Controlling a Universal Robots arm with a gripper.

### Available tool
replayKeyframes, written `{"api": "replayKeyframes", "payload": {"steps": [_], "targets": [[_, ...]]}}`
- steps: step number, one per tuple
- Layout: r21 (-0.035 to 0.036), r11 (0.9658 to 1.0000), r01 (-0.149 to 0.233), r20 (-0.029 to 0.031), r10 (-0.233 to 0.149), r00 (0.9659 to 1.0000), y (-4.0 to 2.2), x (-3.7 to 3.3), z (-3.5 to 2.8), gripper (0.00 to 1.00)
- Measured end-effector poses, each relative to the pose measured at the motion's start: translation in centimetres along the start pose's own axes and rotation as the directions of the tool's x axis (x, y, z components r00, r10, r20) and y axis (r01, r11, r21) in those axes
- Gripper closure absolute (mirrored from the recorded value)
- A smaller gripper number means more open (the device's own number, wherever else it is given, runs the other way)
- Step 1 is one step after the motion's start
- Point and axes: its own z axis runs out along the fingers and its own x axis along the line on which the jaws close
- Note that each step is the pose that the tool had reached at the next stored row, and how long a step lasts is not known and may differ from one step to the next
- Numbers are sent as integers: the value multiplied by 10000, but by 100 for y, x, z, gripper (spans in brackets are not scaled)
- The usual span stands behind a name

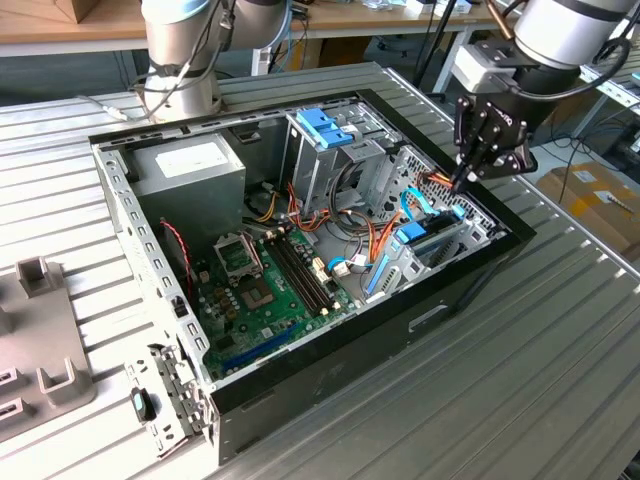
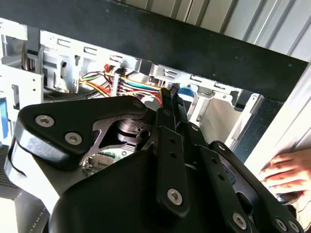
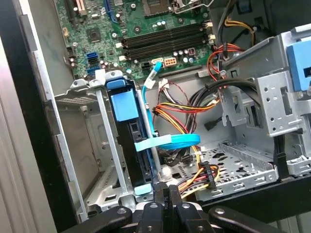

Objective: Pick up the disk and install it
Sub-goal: 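Insert the second disk wire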

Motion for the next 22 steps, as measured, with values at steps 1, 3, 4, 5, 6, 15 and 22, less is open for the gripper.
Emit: {"api": "replayKeyframes", "payload": {"steps": [1,3,4,5,6,15,22], "targets": [[-3,10000,73,2,-73,10000,4,9,0,84],[-9,9997,229,6,-229,9997,18,32,1,84],[-11,9996,276,8,-276,9996,24,41,1,84],[-13,9995,328,10,-328,9995,31,51,2,84],[-15,9993,382,11,-382,9993,39,62,3,84],[-32,9966,827,26,-827,9966,156,146,52,84],[-36,9957,925,31,-925,9957,201,157,74,84]]}}
